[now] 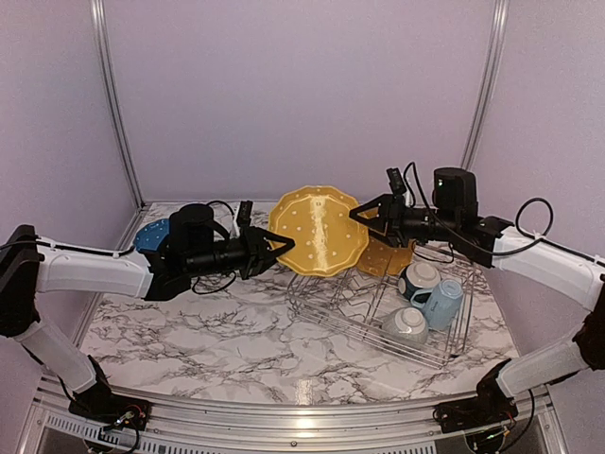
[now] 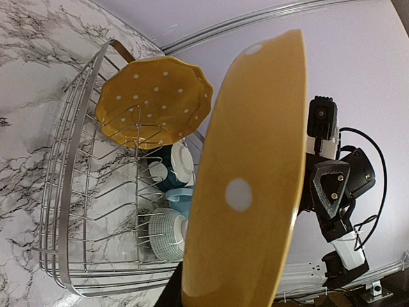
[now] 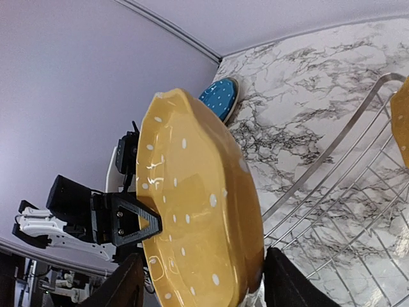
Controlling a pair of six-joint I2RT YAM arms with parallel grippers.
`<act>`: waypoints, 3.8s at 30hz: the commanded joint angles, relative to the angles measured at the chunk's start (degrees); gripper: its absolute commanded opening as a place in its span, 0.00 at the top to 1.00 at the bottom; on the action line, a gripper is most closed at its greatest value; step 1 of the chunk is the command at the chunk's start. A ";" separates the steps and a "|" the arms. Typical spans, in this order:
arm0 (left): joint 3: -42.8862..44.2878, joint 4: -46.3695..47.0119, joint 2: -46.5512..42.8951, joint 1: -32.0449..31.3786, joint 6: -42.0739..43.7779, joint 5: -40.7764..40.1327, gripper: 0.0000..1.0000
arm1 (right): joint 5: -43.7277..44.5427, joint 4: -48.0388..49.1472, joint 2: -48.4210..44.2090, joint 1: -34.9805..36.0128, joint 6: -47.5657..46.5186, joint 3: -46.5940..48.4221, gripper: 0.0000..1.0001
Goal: Unload the mixed dishes from the dish rack
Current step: Pass from the right arm to the left, then place the plate on the plate, then grab the plate from the dish rack.
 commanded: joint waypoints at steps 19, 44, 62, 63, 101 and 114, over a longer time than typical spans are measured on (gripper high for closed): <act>-15.16 -34.39 -38.24 21.88 -5.79 -29.17 1.00 | 25.48 -26.88 -5.82 -0.64 -22.56 10.55 0.17; 2.31 -43.62 -13.45 41.49 -18.11 -24.95 1.00 | 26.61 -26.79 -13.87 -0.68 -21.68 8.39 0.16; 13.10 -41.00 6.18 43.16 -23.42 -25.56 1.00 | 28.48 -28.50 -17.61 -0.65 -22.06 8.13 0.15; 13.35 -41.00 6.89 43.16 -23.57 -25.43 1.00 | 28.55 -28.41 -17.61 -0.64 -22.09 8.04 0.15; 10.62 -47.79 3.16 43.24 -18.73 -24.06 0.01 | 28.00 -26.82 -15.68 -0.66 -21.92 7.93 0.14; 8.16 -52.94 -10.22 43.22 -20.26 -24.89 0.01 | 28.13 -25.94 -13.87 -0.67 -22.22 7.90 0.13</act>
